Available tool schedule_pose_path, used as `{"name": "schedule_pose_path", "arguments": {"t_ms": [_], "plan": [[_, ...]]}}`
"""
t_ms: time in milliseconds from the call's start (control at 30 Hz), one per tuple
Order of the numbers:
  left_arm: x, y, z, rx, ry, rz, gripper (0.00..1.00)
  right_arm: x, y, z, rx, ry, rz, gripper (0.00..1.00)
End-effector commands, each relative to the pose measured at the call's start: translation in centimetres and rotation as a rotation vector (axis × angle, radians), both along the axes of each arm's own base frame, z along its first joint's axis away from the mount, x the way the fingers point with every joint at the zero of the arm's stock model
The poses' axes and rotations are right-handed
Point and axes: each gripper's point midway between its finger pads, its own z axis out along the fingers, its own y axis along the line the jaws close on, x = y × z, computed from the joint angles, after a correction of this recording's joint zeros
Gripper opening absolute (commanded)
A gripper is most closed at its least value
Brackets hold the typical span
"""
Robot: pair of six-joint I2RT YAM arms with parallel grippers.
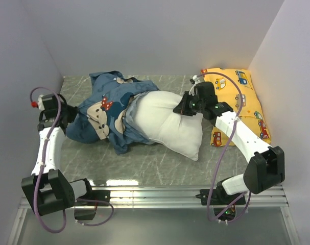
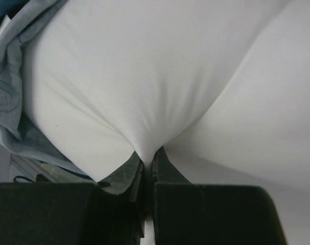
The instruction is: Remove the pillowcase from the pillow
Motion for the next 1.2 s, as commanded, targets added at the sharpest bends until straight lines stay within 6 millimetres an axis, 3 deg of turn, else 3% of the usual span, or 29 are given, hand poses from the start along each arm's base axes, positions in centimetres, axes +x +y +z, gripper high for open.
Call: {"name": "schedule_pose_path", "arguments": {"t_ms": [0,100,233,333,367,400,433,467,500,567,600,667,800,933,1067,1167], "plan": [[-2.1,10.0,2.5,0.135,-0.074,0.352,0.0,1.9,-6.2,4.4,-0.053,-0.118,-0.218,0.0],[-1.1,10.0,1.8,0.121,-0.061,0.306,0.0,1.5,-5.9,4.9,-0.052,-0.127,-0.192,0.0],[0.6,5.9,0.2,0.137,-0.052,0.163,0.0,0.9,-4.0,3.2,-0.137,-0.114,-0.137,0.0],[1.3,4.0,-1.5,0.125,-0.02,0.103,0.01,-0.2,-1.0,2.9,-0.175,-0.134,-0.046,0.01],[1.6,3.1,-2.0,0.13,-0.006,0.083,0.0,-0.8,0.2,3.1,-0.203,-0.159,-0.021,0.09],[1.6,2.7,-2.2,0.129,-0.006,0.076,0.0,-1.5,1.0,3.8,-0.206,-0.185,0.007,0.36],[1.7,1.9,-2.7,0.127,0.0,0.058,0.01,-1.7,1.3,4.4,-0.225,-0.212,0.002,0.5],[1.7,1.8,-2.7,0.127,-0.001,0.057,0.0,-1.9,1.4,4.8,-0.25,-0.239,-0.003,0.61],[1.7,1.6,-2.7,0.126,-0.002,0.052,0.01,-3.3,3.1,5.7,-0.25,-0.276,0.042,0.73],[1.8,1.3,-3.0,0.121,0.002,0.047,0.01,-4.1,3.3,6.4,-0.319,-0.33,0.019,0.84],[1.7,1.2,-3.1,0.121,0.004,0.045,0.01,-5.4,4.6,6.4,-0.339,-0.342,0.054,0.86],[1.8,1.0,-3.2,0.117,0.002,0.039,0.0,-6.2,5.5,5.7,-0.375,-0.343,0.084,0.87],[1.9,0.5,-3.3,0.112,0.001,0.026,0.0,-8.1,7.3,2.4,-0.472,-0.336,0.162,0.9],[2.1,0.3,-3.0,0.119,-0.004,0.008,0.01,-11.6,10.4,0.4,-0.5,-0.385,0.259,0.94],[2.2,0.1,-2.6,0.122,-0.008,-0.005,0.01,-12.3,11.8,-3.1,-0.583,-0.371,0.307,0.96],[2.3,0.0,-2.2,0.128,-0.009,-0.02,0.01,-11.8,11.7,-5.0,-0.666,-0.364,0.276,0.99]]}}
